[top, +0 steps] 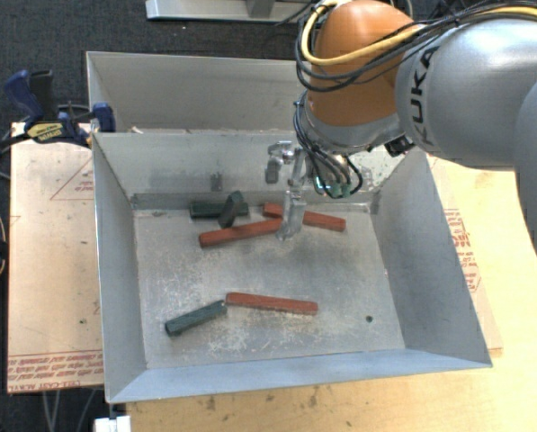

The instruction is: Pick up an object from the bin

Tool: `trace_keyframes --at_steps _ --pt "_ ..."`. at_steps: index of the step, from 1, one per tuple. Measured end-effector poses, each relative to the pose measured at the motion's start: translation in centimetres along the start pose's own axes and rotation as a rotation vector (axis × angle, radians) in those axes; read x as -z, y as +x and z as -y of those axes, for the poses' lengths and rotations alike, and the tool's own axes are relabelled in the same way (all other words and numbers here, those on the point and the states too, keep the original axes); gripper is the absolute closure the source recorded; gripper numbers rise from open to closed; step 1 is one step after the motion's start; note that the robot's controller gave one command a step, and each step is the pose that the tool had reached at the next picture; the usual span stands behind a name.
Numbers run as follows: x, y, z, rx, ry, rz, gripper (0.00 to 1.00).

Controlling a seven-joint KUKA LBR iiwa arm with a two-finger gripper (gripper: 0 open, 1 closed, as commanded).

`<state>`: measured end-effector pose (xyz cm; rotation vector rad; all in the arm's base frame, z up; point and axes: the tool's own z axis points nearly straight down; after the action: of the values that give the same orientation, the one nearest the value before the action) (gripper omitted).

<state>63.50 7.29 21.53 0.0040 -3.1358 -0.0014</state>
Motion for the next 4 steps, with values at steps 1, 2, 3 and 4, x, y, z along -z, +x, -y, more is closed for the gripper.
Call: trace_keyframes --at_steps 1,2,3,4 --pt "0.5 -0.2 0.0 -0.001 -0.001 0.008 0.00" --pt "-4.7 1.3 -0.2 0.019 -0.001 0.013 0.00" --pt "-11.5 0.9 -3.3 0.120 0.001 0.013 0.00" --pt "-13.8 -2.2 -0.1 0.061 0.000 0.010 1.00"
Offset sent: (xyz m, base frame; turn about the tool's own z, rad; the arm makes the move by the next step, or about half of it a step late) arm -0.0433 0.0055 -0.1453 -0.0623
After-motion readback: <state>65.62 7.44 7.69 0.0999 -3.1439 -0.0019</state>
